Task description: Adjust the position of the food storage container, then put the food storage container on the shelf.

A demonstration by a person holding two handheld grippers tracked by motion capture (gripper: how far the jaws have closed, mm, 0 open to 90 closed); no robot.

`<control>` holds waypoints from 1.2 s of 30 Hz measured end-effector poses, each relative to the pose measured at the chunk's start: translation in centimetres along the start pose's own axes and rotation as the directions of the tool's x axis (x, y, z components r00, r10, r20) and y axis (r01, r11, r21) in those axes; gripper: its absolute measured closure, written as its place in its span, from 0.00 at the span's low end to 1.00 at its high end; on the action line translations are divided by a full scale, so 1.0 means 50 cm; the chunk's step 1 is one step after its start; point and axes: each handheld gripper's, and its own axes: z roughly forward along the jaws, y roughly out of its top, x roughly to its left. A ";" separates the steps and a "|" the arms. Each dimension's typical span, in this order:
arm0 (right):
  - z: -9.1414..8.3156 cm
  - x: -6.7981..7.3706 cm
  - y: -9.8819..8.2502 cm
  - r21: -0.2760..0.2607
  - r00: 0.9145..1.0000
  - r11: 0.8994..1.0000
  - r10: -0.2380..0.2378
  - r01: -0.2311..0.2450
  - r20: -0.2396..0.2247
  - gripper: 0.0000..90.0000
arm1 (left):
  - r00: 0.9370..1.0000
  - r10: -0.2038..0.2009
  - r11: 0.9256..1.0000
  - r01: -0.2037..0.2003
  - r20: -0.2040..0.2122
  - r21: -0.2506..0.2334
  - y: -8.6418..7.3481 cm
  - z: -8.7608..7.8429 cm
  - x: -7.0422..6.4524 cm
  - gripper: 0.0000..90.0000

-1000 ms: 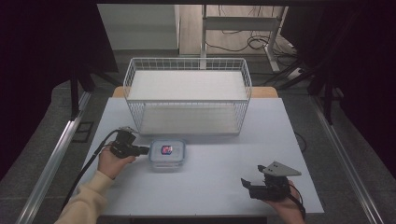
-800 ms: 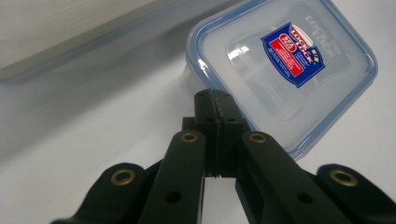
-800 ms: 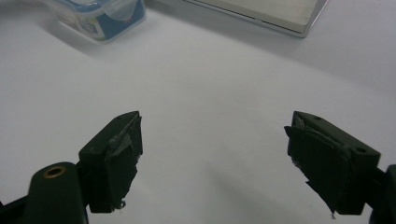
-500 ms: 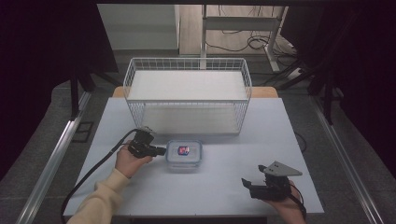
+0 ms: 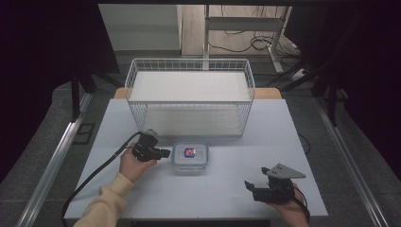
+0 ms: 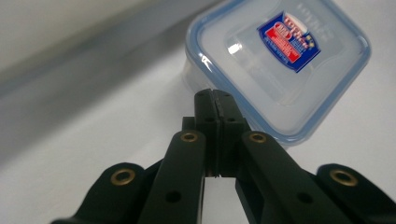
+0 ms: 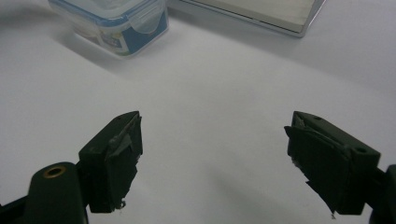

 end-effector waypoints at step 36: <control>0.020 0.014 -0.004 -0.013 0.998 0.998 -0.054 0.054 -0.035 0.20 | 0.987 -0.142 0.978 0.127 -0.081 -0.168 -0.135 -0.118 -0.043 0.20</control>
